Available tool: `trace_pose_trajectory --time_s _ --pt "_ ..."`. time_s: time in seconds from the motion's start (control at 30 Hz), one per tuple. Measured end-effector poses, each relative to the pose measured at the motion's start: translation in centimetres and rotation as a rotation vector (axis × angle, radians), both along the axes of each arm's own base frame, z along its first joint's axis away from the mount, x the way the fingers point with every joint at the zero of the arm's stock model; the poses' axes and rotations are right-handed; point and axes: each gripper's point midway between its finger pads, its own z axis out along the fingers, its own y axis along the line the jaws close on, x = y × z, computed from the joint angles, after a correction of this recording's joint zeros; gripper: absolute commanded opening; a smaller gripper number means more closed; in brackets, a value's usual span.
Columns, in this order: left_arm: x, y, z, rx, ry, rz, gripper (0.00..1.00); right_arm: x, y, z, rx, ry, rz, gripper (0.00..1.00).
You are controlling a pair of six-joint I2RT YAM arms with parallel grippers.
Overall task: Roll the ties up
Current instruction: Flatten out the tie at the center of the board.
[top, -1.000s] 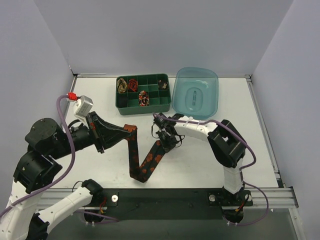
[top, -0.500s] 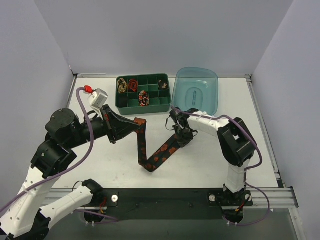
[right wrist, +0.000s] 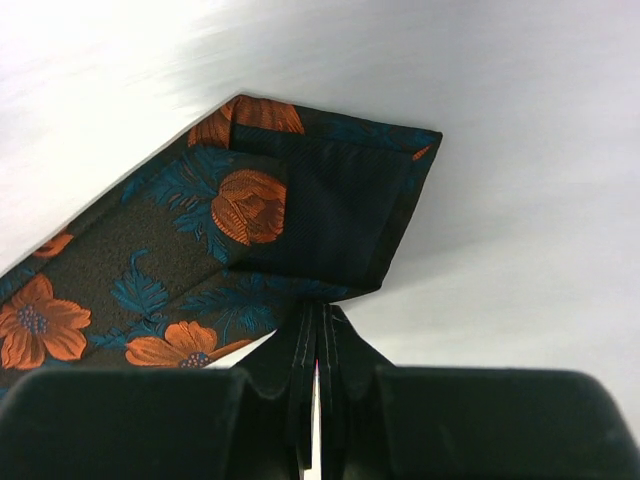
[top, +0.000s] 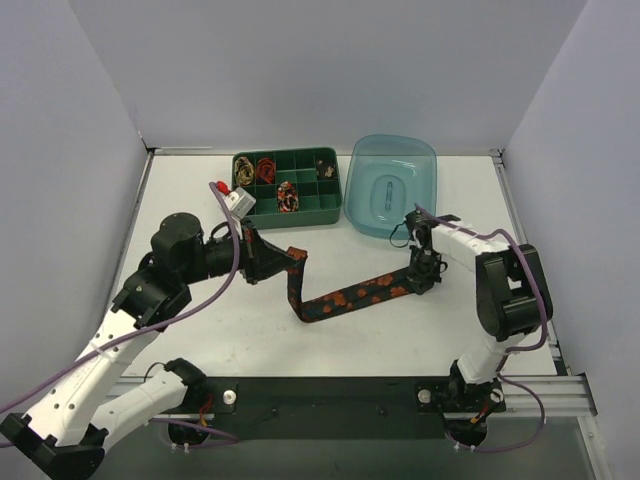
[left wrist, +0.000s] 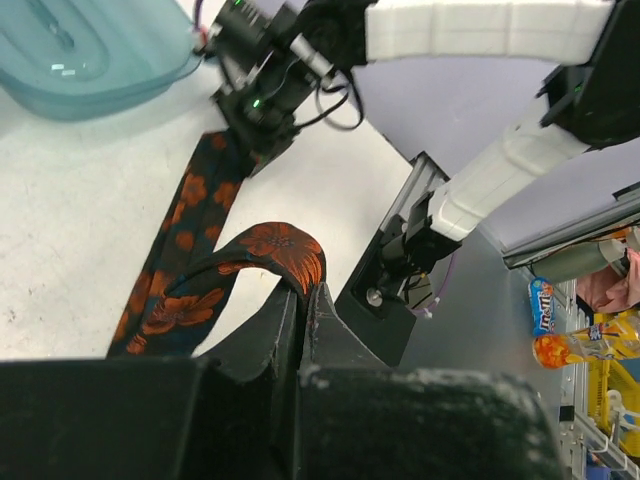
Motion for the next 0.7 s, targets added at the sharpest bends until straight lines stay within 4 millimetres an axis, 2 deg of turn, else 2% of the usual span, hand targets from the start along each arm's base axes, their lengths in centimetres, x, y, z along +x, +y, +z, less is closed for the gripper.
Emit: trace_pose_trajectory --time_s 0.17,0.4,0.53,0.7 --pt "1.1 0.6 -3.5 0.039 0.064 0.031 0.0 -0.3 -4.6 0.0 -0.049 0.004 -0.155 0.0" --pt "3.1 2.3 -8.0 0.095 0.136 0.1 0.0 -1.1 -8.3 0.1 -0.071 0.011 -0.288 0.0" --pt "5.0 3.9 -10.7 0.144 0.199 0.159 0.0 -0.8 -8.4 0.8 -0.071 -0.02 -0.288 0.0" --pt "6.7 6.0 -12.9 0.174 0.258 0.216 0.0 0.9 -6.2 3.3 -0.049 -0.12 -0.199 0.0"
